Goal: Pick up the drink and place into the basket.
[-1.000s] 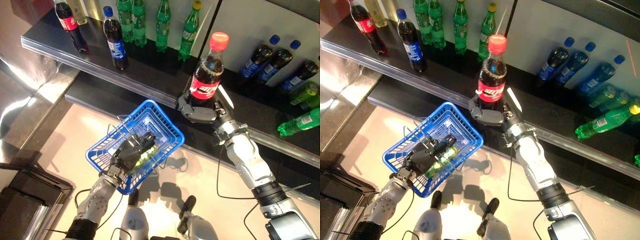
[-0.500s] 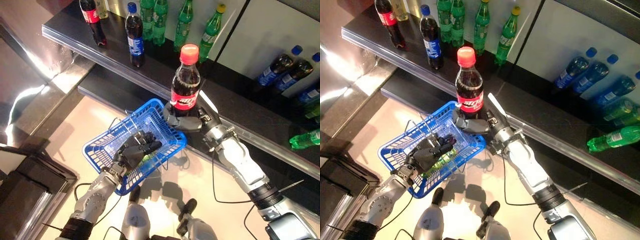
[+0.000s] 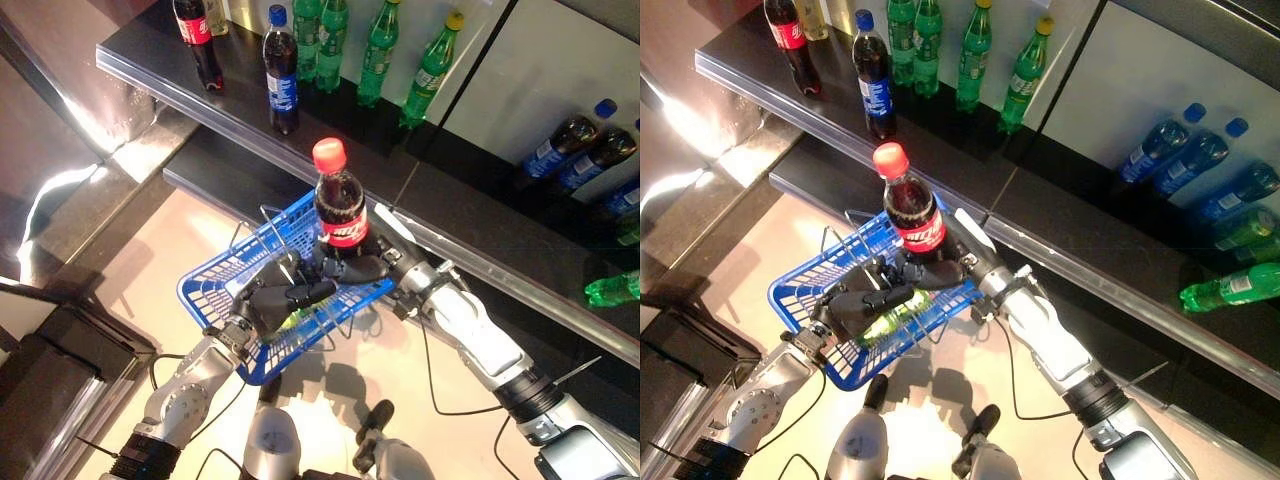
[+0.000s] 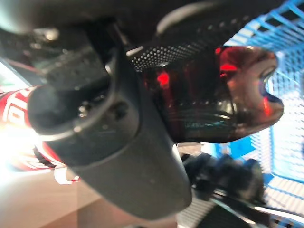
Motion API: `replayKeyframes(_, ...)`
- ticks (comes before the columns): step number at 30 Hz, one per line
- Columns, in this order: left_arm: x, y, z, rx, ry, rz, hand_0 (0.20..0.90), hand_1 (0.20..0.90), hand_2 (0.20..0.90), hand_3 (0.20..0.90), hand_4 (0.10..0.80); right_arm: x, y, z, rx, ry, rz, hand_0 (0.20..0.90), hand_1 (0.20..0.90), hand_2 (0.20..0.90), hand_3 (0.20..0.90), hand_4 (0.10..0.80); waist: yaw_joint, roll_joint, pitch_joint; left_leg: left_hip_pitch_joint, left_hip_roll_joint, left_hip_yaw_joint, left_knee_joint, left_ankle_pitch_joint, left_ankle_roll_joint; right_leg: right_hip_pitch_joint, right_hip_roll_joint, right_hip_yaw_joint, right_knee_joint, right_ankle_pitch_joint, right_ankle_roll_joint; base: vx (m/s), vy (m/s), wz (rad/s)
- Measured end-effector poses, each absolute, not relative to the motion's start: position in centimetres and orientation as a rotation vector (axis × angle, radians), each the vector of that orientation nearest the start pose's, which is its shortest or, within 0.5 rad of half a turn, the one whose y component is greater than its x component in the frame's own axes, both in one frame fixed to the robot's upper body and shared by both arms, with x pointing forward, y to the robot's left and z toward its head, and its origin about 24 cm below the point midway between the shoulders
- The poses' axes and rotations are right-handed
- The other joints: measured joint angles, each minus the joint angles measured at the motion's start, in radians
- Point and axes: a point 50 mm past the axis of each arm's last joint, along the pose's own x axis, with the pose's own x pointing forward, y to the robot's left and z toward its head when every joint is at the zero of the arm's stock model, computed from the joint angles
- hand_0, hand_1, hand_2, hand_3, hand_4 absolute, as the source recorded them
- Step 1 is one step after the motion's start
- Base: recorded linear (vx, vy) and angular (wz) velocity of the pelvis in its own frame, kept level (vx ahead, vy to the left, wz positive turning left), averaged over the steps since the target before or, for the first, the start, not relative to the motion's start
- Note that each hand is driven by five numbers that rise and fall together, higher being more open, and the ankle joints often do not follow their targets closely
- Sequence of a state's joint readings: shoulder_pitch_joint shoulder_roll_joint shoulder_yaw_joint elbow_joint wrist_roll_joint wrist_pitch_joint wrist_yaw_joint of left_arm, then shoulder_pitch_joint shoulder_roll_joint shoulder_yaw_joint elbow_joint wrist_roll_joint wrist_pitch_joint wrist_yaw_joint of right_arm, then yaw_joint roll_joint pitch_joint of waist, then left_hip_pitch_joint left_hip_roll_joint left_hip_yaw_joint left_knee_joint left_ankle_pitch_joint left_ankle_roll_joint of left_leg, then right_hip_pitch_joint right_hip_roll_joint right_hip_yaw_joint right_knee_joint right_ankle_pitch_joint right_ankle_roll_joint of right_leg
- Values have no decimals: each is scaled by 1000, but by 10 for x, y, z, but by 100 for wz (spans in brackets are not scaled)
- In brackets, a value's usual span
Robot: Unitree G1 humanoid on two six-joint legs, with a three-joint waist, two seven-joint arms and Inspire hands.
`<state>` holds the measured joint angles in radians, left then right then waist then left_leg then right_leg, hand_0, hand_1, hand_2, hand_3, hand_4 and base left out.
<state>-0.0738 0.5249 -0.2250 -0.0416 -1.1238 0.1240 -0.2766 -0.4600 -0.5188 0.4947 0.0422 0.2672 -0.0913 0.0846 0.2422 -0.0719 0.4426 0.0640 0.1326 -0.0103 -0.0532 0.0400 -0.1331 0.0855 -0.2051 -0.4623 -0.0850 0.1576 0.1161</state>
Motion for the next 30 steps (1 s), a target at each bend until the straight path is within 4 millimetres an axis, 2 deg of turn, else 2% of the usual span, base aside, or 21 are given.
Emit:
replayKeyframes(5, 255, 171, 68, -593, 123, -533, 300, 300, 300, 200, 100, 307, -107, 128, -431, -287, 585, 300, 300, 300, 200, 100, -1, 0, 0, 0, 0, 0, 2, 2, -1, 1, 0, 0, 0, -1, 1, 0, 0, 0)
replayKeyframes(9, 253, 164, 71, -592, 116, -575, 300, 300, 300, 200, 100, 313, -111, 112, -551, -186, 568, 300, 300, 300, 200, 100, 2, 0, 0, 1, 0, -2, 2, 4, -1, 3, 0, 0, 0, -1, 1, 0, 0, 0)
replayKeyframes(16, 251, 160, 79, -573, 93, -626, 300, 300, 300, 200, 100, 317, -120, 90, -659, -49, 534, 300, 300, 300, 200, 100, 1, 0, 0, 1, -1, -2, 1, 4, -1, 2, -1, 0, 0, -1, 2, 0, 0, 0)
replayKeyframes(30, 252, 159, 82, -567, 82, -650, 300, 300, 300, 200, 100, 319, -126, 85, -779, -11, 500, 300, 300, 300, 200, 100, 0, 0, 0, 1, -1, -2, 1, 4, -1, 2, -1, 0, 0, -1, 2, 0, 0, 0)
